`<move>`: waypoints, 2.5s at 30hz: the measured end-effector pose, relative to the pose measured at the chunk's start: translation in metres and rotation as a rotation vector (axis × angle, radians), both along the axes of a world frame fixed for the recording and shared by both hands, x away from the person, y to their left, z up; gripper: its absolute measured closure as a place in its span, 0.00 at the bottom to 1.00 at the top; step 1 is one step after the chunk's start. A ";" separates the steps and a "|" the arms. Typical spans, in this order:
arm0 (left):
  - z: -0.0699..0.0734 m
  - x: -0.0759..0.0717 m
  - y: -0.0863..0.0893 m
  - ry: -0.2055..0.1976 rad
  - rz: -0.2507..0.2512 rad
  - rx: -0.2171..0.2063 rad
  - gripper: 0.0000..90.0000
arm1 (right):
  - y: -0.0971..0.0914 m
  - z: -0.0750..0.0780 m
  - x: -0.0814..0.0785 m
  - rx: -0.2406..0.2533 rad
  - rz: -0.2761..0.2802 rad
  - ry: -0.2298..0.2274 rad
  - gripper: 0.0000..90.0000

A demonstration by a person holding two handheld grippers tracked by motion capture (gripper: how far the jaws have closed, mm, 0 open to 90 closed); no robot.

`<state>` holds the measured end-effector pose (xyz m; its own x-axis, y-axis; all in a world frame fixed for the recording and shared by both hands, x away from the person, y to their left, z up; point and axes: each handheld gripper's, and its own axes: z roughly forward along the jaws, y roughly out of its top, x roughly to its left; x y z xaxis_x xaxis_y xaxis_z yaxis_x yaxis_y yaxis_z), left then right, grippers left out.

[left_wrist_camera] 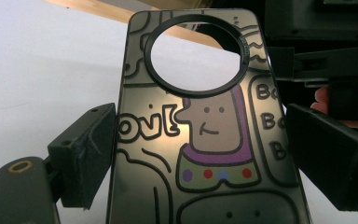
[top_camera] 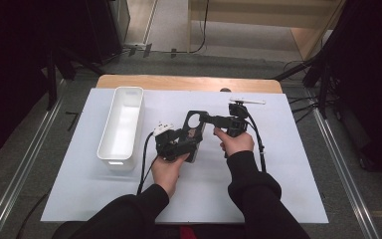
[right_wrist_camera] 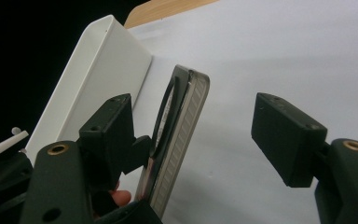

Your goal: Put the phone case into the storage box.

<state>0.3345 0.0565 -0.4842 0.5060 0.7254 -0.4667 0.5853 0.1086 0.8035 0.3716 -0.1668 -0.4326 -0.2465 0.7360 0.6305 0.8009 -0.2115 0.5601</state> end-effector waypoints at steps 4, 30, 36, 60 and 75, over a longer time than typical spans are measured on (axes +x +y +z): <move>0.000 -0.001 -0.001 0.002 -0.002 -0.005 0.13 | 0.002 0.001 0.003 -0.010 -0.006 0.004 0.34; 0.001 -0.001 -0.001 -0.001 -0.006 -0.016 0.13 | 0.009 0.002 0.015 0.044 -0.081 0.064 0.59; 0.001 -0.001 -0.001 0.003 -0.008 -0.019 0.13 | 0.011 0.000 0.017 0.042 -0.083 0.075 0.64; 0.001 -0.003 -0.003 0.005 -0.012 -0.044 0.13 | 0.012 0.003 0.015 0.076 -0.106 0.077 0.83; 0.000 -0.003 -0.004 0.013 -0.028 -0.050 0.13 | 0.015 0.012 0.013 0.081 -0.089 0.067 0.86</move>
<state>0.3320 0.0528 -0.4838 0.5197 0.6865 -0.5085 0.5988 0.1319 0.7900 0.3846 -0.1518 -0.4210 -0.1381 0.6990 0.7017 0.8119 -0.3259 0.4844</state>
